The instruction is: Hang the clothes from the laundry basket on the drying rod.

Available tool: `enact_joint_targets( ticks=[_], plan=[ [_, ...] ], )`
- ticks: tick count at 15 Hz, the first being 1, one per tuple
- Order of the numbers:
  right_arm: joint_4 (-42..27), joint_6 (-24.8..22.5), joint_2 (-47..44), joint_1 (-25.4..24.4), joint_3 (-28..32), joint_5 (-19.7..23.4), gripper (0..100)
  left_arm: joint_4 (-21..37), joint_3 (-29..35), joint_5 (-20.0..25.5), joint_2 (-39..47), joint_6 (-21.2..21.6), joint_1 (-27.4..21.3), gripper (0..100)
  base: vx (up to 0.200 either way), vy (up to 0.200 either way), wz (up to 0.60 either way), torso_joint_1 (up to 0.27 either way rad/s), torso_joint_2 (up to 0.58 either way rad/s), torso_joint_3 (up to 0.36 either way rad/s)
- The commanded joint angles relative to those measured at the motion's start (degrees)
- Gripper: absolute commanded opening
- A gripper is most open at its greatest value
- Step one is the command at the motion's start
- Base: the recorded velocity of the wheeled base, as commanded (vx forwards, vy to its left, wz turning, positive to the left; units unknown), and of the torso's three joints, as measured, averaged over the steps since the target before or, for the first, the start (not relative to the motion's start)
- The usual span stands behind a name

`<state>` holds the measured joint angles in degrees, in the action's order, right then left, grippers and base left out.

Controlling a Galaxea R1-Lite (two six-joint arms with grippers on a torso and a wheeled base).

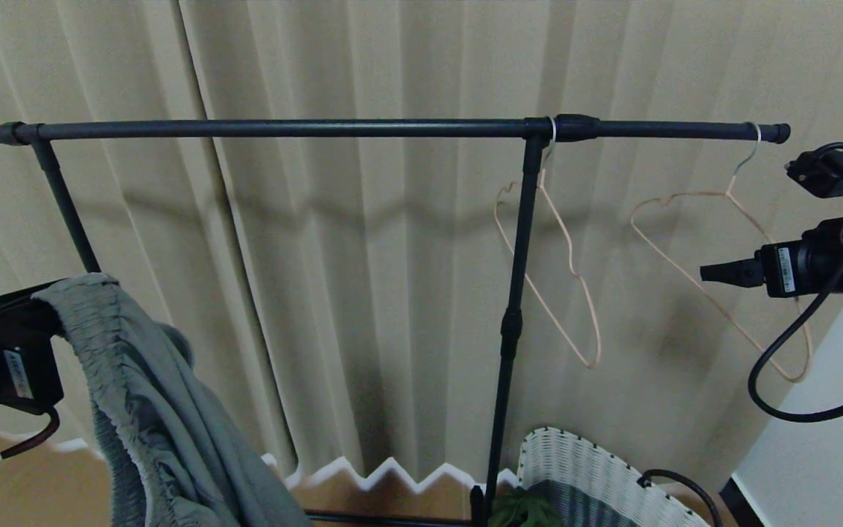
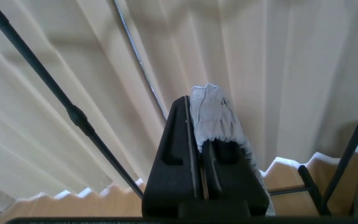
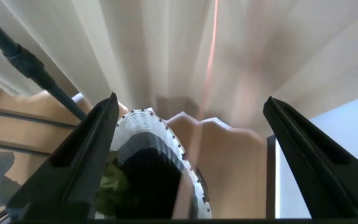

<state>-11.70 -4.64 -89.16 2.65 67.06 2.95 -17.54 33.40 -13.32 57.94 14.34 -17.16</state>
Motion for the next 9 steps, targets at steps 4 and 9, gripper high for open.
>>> enact_joint_targets(
  ticks=[4, 9],
  plan=[
    [0.2, 0.0, -1.3, 0.8, 0.2, -0.1, 100, 0.0, 0.1, -0.1, -0.1, 0.0, -0.1, 0, 0.0, 0.0, 0.0, 0.0, 0.0, 0.0],
    [0.2, 0.1, -1.6, 1.3, 0.4, -0.6, 0, 0.0, 0.3, -0.1, -0.1, 0.1, -0.1, 0, 0.0, 0.0, 0.0, 0.0, 0.0, 0.0]
  ],
)
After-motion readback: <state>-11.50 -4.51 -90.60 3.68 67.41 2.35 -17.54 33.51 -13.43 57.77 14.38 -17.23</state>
